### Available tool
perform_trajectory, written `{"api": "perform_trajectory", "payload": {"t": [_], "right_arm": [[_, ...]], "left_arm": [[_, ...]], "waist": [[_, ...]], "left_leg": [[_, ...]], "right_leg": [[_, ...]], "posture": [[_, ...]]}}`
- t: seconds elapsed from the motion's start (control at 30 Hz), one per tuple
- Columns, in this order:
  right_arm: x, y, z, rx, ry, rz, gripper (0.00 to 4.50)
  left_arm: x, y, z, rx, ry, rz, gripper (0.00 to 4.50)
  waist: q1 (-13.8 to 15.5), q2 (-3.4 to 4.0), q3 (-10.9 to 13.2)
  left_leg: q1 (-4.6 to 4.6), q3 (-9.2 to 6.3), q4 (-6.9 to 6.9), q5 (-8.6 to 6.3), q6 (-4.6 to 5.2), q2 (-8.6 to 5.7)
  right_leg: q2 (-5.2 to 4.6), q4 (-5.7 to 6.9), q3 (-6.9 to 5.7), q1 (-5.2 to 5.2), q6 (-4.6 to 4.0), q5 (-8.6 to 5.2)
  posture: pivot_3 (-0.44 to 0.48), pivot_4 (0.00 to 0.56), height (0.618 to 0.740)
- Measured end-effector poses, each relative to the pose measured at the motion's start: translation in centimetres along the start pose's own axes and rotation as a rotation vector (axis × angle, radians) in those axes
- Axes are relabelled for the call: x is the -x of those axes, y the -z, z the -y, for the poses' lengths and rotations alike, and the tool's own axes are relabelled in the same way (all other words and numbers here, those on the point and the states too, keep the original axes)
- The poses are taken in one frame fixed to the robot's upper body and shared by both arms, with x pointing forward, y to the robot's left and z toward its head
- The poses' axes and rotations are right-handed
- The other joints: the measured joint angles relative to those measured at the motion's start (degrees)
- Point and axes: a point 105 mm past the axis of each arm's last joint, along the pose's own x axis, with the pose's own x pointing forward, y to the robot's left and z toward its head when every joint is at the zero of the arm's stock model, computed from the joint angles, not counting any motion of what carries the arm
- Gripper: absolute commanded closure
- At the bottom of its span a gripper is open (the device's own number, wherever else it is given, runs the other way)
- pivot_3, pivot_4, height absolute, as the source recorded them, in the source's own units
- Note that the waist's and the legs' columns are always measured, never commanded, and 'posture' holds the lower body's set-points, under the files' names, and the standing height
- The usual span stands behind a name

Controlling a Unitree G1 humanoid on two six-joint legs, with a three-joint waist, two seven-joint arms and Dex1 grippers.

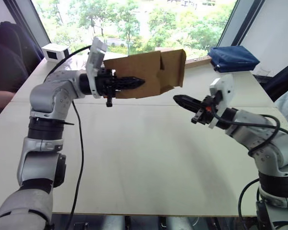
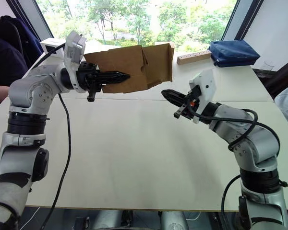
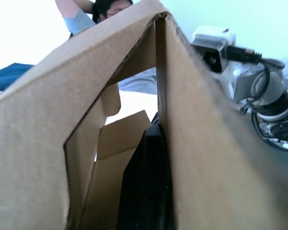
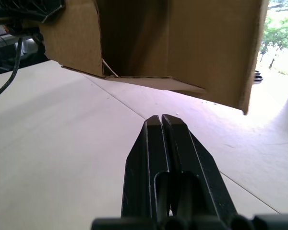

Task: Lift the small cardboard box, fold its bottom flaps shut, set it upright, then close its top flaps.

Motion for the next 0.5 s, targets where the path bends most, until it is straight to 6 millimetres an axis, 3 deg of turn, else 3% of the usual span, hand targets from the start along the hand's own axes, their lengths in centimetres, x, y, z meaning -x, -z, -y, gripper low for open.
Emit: {"api": "perform_trajectory", "payload": {"t": [0.23, 0.5], "right_arm": [[-1.2, -1.5, -0.3, 0.019, -0.032, 0.061, 4.47], [-1.6, -1.4, -0.5, -0.018, -0.049, 0.077, 4.47]], "left_arm": [[-0.5, -0.3, 0.7, -0.015, 0.023, -0.008, 4.50], [-1.1, 0.8, 1.0, 0.003, 0.043, -0.030, 4.50]], "waist": [[0.1, 0.00, 0.0], [0.0, 0.00, 0.0]], "left_leg": [[-0.03, -0.01, 0.00, 0.00, 0.00, 0.00], [-0.02, -0.01, 0.00, 0.00, 0.00, 0.00]], "right_leg": [[0.00, -0.05, 0.00, 0.00, 0.00, 0.00], [0.00, -0.04, 0.00, 0.01, 0.00, 0.00]], "posture": [[0.000, 0.150, 0.740], [0.000, 0.150, 0.740]]}}
